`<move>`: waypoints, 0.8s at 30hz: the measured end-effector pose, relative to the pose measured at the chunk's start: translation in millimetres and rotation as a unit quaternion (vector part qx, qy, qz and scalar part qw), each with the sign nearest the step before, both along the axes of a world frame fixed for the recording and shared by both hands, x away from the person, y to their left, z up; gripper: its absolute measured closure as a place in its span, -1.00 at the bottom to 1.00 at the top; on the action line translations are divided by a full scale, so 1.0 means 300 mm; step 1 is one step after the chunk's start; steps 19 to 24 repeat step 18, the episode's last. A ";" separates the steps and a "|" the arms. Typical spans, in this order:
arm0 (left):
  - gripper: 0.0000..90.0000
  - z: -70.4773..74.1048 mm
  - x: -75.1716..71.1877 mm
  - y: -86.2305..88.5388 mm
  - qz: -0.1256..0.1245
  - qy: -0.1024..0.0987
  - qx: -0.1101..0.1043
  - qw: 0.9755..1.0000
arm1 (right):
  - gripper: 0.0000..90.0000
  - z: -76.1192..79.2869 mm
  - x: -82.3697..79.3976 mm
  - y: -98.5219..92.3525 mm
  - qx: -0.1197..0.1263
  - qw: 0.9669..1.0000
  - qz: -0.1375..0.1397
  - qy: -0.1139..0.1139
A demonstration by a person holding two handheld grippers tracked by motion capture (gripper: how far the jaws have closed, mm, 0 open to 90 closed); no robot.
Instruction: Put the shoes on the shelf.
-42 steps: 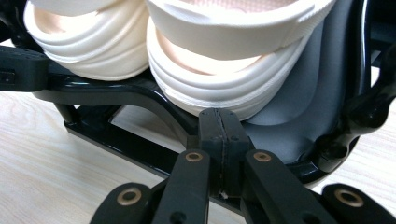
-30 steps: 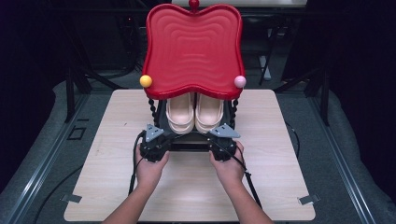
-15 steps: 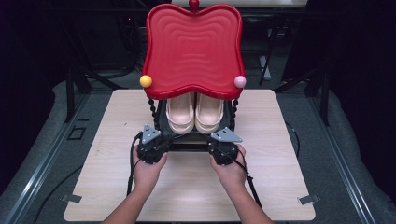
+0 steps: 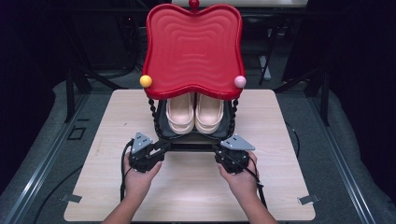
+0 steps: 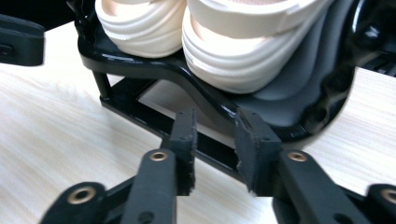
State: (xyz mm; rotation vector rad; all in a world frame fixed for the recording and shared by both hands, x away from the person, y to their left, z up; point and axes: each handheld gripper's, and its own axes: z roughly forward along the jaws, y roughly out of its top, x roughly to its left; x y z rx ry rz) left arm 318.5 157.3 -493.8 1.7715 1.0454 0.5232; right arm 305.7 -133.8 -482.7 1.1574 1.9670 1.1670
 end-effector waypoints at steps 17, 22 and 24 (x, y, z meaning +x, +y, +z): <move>0.09 -0.060 -0.061 0.065 -0.010 -0.013 -0.012 1.000 | 0.11 -0.106 -0.083 -0.090 -0.016 1.000 0.018 0.000; 0.09 -0.063 -0.064 0.067 -0.013 -0.012 -0.013 1.000 | 0.09 -0.114 -0.085 -0.095 -0.013 1.000 0.016 0.000; 0.09 -0.063 -0.064 0.067 -0.013 -0.012 -0.013 1.000 | 0.09 -0.114 -0.085 -0.095 -0.013 1.000 0.016 0.000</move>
